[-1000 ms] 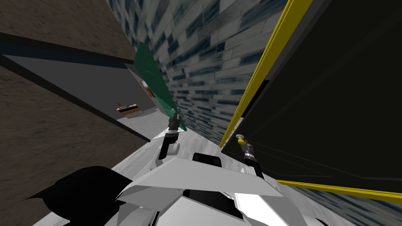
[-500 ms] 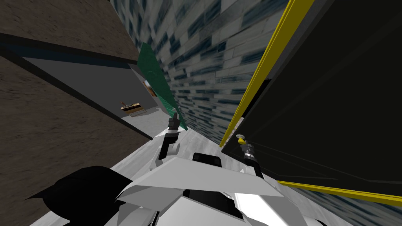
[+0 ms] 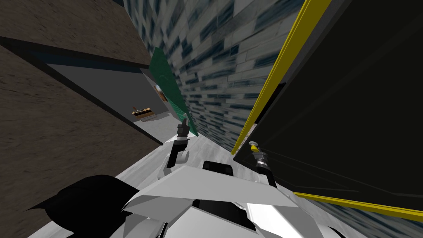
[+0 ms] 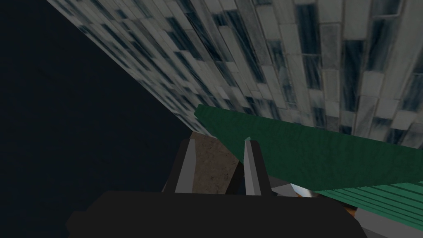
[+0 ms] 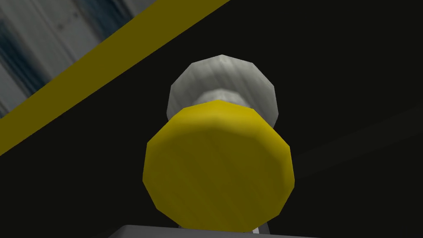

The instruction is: Pull the door open

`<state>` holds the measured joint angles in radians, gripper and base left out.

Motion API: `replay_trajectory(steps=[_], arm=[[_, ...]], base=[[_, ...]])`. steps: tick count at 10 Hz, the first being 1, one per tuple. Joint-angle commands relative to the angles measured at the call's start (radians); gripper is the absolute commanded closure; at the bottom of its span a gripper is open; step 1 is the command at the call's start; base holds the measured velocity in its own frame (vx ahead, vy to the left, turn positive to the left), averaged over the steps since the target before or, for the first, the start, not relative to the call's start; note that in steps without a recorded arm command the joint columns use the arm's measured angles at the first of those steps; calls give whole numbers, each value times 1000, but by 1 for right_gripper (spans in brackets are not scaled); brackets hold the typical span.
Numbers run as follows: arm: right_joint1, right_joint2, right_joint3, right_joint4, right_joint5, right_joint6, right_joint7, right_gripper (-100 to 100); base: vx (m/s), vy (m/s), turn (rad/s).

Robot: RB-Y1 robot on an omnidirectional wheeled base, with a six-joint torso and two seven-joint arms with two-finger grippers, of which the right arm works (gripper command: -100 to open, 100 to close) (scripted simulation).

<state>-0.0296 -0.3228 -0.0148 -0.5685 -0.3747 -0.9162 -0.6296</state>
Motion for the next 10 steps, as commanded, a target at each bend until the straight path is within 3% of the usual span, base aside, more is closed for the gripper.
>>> replay_trajectory(steps=[1, 2, 7, 10], arm=[[2, 4, 3, -44, 0, 5, -8, 100], [2, 4, 3, -44, 0, 5, -8, 100], [-3, 7, 8, -44, -36, 13, -126, 100], [-3, 7, 8, -44, -36, 13, -129, 100]], base=[[-10, -1, -10], [-3, 6, 4], [-35, -9, 58], [-16, -5, 4]])
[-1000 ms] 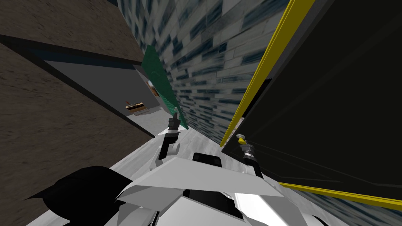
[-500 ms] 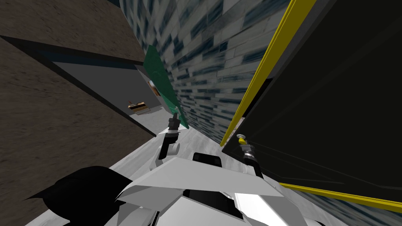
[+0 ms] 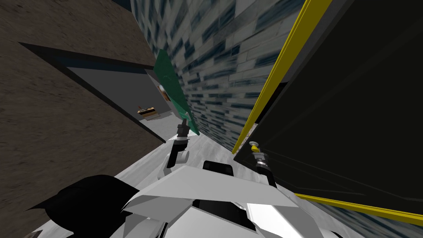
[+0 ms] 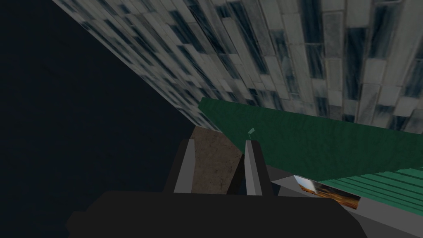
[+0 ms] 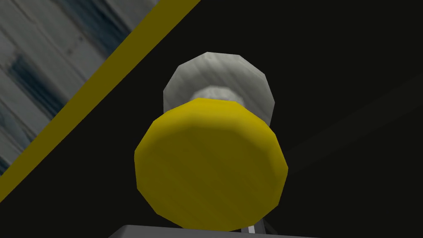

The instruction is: Pull the door open

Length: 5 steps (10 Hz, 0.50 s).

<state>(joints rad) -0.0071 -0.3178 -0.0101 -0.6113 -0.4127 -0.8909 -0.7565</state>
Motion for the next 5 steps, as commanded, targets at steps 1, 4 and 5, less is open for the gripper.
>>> replay_trajectory(steps=[1, 4, 5], arm=[[-27, 3, 5, -1, -9, -10, -42, 100], [-29, 4, 7, 17, -21, -7, -83, 100], [-29, 4, 7, -1, -21, -7, -83, 100]], base=[[-29, -5, 50], [-43, -11, 55], [0, 2, -11]])
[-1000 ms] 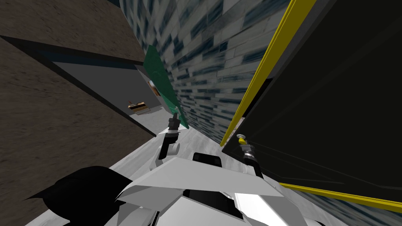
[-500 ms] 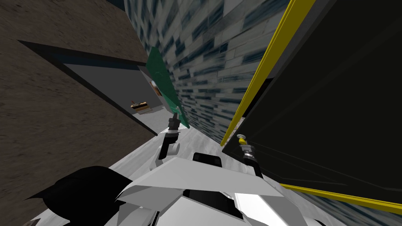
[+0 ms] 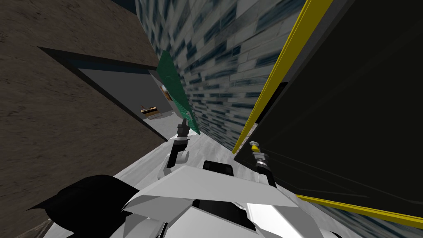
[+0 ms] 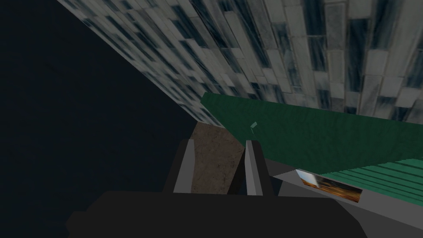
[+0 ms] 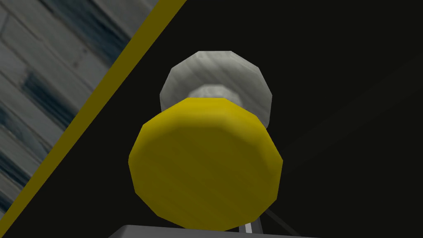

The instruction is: Pull the door open

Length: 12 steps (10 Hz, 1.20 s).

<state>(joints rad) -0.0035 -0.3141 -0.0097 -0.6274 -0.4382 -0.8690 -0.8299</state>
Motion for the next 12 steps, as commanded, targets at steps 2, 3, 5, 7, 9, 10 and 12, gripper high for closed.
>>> replay_trajectory(steps=[2, 3, 5, 7, 9, 10, 12], arm=[[-33, 0, 6, 15, 4, -29, -9, 100], [-33, 0, 6, 15, 4, -29, -9, 100], [-33, 0, 6, 15, 4, -29, -9, 100], [-34, 1, 8, 16, -6, -26, -47, 100], [-34, 1, 8, 16, -6, -26, -47, 100], [-36, 2, 9, 16, -17, -24, -84, 100], [-36, 2, 9, 19, -17, -24, -84, 100]], base=[[0, 0, 0], [0, 0, 0], [4, -2, -16], [-34, -5, 66], [-8, -4, 6], [-25, -7, 66], [-20, -9, 17]])
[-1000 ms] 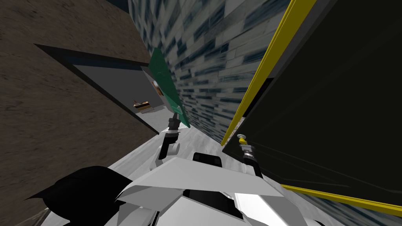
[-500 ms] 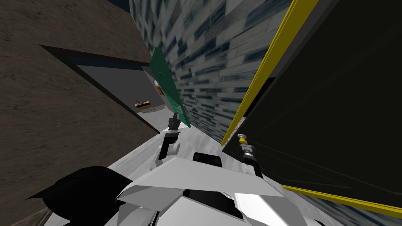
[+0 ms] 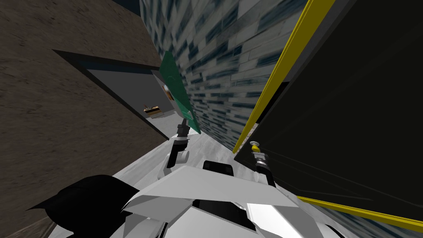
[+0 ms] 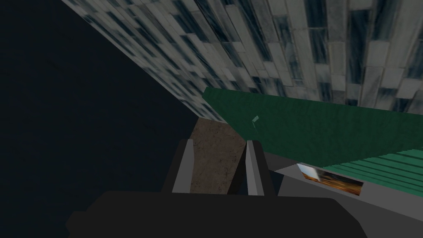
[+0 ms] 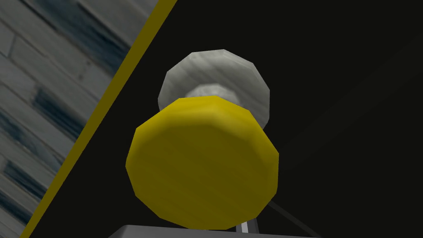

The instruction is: Pull the door open

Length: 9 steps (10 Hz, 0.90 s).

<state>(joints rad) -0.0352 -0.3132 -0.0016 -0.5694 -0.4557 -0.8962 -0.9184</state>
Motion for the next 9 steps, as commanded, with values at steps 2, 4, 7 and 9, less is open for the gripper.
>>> replay_trajectory(steps=[2, 4, 7, 9], arm=[[-6, 2, 2, -42, -10, 6, -33, 100], [-6, 2, 2, -42, -10, 6, -33, 100], [-9, 3, 5, -42, -31, 11, -108, 100], [-9, 3, 5, -42, -31, 11, -108, 100]], base=[[-14, -1, 34], [-27, -6, 20], [-46, -7, 60], [-8, -3, 8]])
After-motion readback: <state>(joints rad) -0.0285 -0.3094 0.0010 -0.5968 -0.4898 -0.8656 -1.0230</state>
